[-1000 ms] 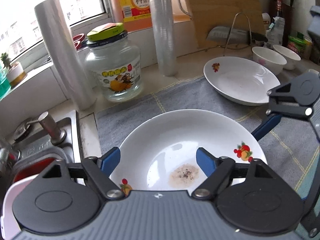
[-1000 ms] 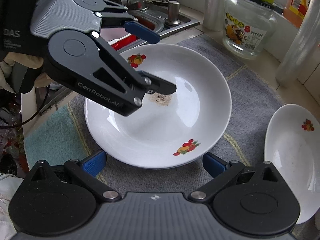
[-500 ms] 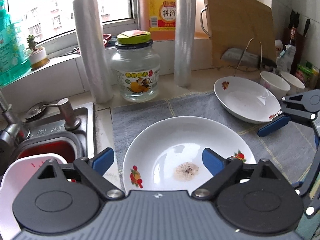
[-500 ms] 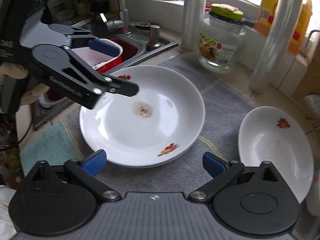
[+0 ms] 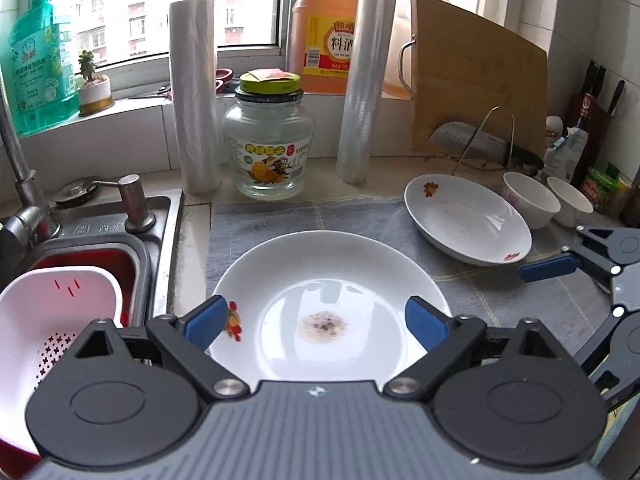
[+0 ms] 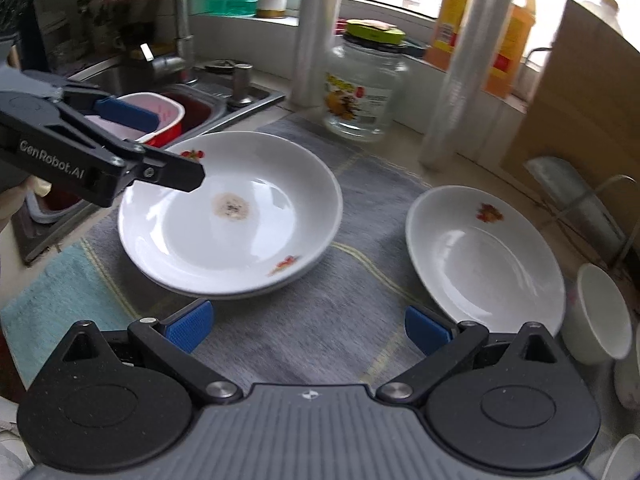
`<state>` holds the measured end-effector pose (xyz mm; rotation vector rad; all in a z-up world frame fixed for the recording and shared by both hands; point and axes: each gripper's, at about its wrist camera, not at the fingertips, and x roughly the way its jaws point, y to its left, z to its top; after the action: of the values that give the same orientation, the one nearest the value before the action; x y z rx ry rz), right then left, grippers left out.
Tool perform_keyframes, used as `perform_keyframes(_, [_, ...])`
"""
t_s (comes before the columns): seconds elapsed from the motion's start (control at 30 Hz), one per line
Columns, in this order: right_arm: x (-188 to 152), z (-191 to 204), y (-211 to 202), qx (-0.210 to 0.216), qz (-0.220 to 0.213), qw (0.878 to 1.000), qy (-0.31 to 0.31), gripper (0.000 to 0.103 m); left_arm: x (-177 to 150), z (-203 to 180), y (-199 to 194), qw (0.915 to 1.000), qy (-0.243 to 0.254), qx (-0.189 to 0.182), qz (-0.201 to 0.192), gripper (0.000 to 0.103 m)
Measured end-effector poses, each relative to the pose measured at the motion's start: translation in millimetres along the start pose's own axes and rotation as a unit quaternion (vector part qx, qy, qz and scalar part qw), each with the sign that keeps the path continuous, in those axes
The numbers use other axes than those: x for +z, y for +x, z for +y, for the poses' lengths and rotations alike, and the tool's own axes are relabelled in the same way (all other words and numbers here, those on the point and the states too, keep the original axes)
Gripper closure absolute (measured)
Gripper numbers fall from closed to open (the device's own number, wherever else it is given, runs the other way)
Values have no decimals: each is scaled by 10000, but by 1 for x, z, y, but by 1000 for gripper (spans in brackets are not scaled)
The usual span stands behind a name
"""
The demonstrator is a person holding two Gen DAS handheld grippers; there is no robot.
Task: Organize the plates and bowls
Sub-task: 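Withdraw the left tool from the plate stack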
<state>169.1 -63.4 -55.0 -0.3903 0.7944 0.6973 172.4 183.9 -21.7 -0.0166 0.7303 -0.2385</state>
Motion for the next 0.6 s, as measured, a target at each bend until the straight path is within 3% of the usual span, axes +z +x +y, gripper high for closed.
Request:
perform_keyframes(0.3, [-16,-41,-11,71,-127,9999,-50,0,-1,-50,-1,9993,-116,343,-12,8])
perform_keyframes(0.6, [-33,-121,-23,452,-266,9985,-177,0,-1,-123,15,9981,-182,583,65,8])
